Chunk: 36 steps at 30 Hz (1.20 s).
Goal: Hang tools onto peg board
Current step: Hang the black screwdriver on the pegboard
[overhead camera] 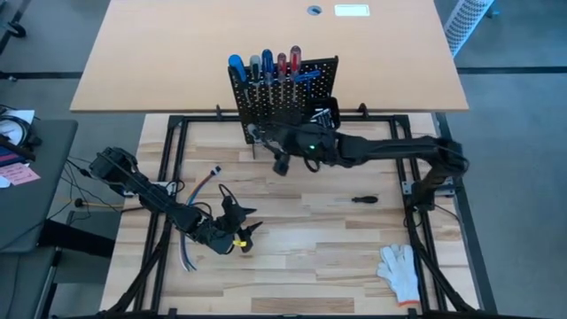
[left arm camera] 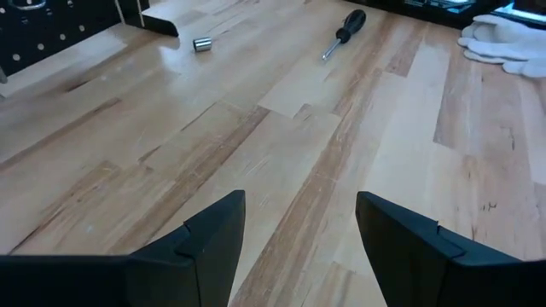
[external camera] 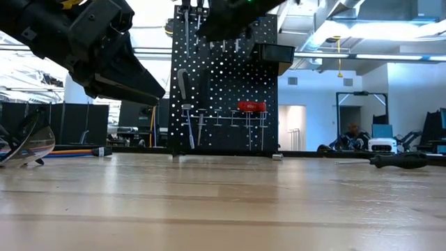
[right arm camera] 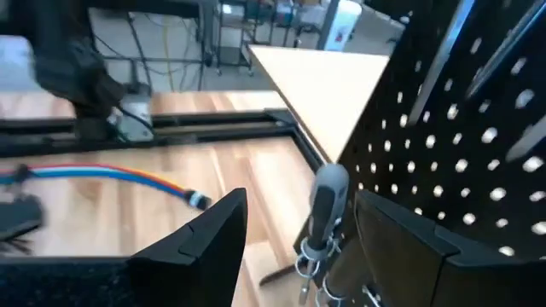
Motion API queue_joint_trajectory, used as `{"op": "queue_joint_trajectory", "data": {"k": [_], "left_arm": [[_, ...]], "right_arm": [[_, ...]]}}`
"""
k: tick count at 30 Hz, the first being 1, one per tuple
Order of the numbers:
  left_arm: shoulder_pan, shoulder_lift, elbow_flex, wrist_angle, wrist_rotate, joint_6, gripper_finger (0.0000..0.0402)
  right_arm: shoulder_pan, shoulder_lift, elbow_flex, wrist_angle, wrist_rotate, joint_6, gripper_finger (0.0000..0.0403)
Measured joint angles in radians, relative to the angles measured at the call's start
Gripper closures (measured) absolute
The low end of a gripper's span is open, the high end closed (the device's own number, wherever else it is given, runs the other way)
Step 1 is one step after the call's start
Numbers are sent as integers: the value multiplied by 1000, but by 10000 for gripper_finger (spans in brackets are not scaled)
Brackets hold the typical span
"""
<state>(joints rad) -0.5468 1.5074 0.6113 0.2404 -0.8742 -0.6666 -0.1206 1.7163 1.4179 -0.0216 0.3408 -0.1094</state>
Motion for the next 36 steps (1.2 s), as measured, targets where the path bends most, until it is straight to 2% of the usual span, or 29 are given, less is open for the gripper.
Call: {"op": "queue_joint_trajectory", "data": {"k": [2,7,12,17,22,25,28,31,36], "left_arm": [[0,0,0,2,0,0,181],[-2,0,0,3,0,-1,181],[-3,0,0,3,0,-6,181],[-3,0,0,4,0,-8,181],[-3,0,0,6,0,-9,181],[-3,0,0,11,2,-11,181],[-3,0,0,17,6,-10,181],[-3,0,0,19,6,-9,181],[-3,0,0,21,7,-8,181]], "right_arm": [[24,-41,2,-59,1,-7,180],[100,-151,1,-331,2,-14,180],[221,-287,-60,-576,4,68,180],[361,-445,-251,-740,61,303,180],[465,-574,-455,-912,45,623,180],[467,-610,-541,-1045,4,791,174],[431,-617,-617,-1139,-7,861,158],[363,-615,-693,-1124,-46,830,141],[237,-549,-779,-1051,-139,666,137]]}}
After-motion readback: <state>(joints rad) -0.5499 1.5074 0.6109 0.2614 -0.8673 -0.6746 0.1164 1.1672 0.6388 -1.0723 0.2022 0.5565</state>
